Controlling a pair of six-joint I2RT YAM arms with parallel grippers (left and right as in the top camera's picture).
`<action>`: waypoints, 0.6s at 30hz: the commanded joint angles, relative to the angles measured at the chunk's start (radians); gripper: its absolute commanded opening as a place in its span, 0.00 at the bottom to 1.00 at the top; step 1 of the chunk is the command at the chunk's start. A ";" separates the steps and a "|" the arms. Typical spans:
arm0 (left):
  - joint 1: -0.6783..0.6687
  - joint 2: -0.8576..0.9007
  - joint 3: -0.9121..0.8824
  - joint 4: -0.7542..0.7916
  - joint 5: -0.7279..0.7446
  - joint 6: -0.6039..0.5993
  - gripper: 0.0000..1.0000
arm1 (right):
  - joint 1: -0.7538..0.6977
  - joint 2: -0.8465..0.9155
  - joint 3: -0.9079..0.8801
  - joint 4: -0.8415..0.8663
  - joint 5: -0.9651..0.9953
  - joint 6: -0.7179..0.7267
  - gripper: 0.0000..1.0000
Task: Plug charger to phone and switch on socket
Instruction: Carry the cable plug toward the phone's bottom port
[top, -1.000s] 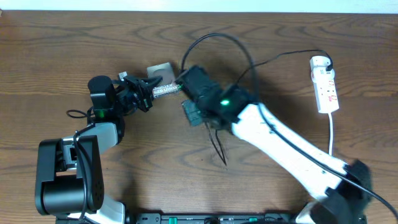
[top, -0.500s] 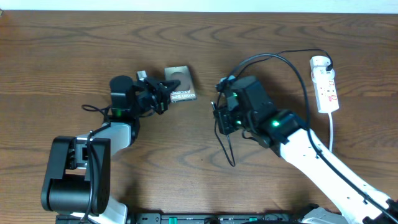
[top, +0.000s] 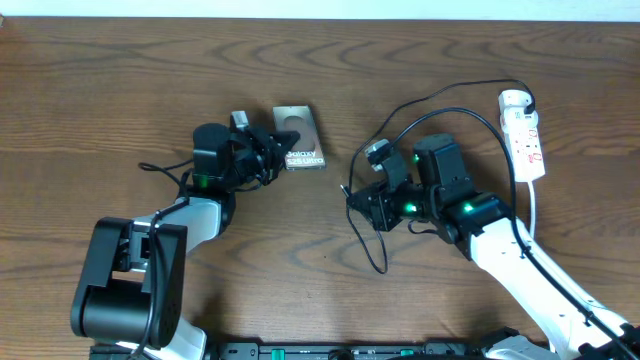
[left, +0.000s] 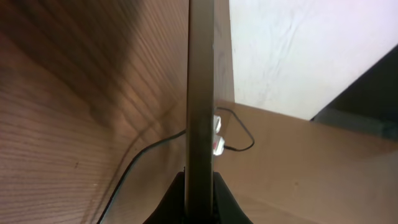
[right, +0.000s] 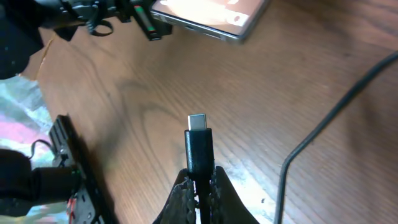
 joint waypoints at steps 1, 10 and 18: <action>-0.025 -0.008 0.024 0.022 -0.011 0.055 0.07 | 0.024 -0.011 -0.006 -0.001 -0.018 0.053 0.01; -0.072 -0.008 0.059 0.050 -0.064 -0.068 0.07 | 0.040 -0.011 -0.006 -0.001 0.028 0.237 0.01; -0.096 -0.008 0.062 -0.025 -0.149 -0.181 0.07 | 0.075 -0.011 0.014 -0.005 0.133 0.340 0.01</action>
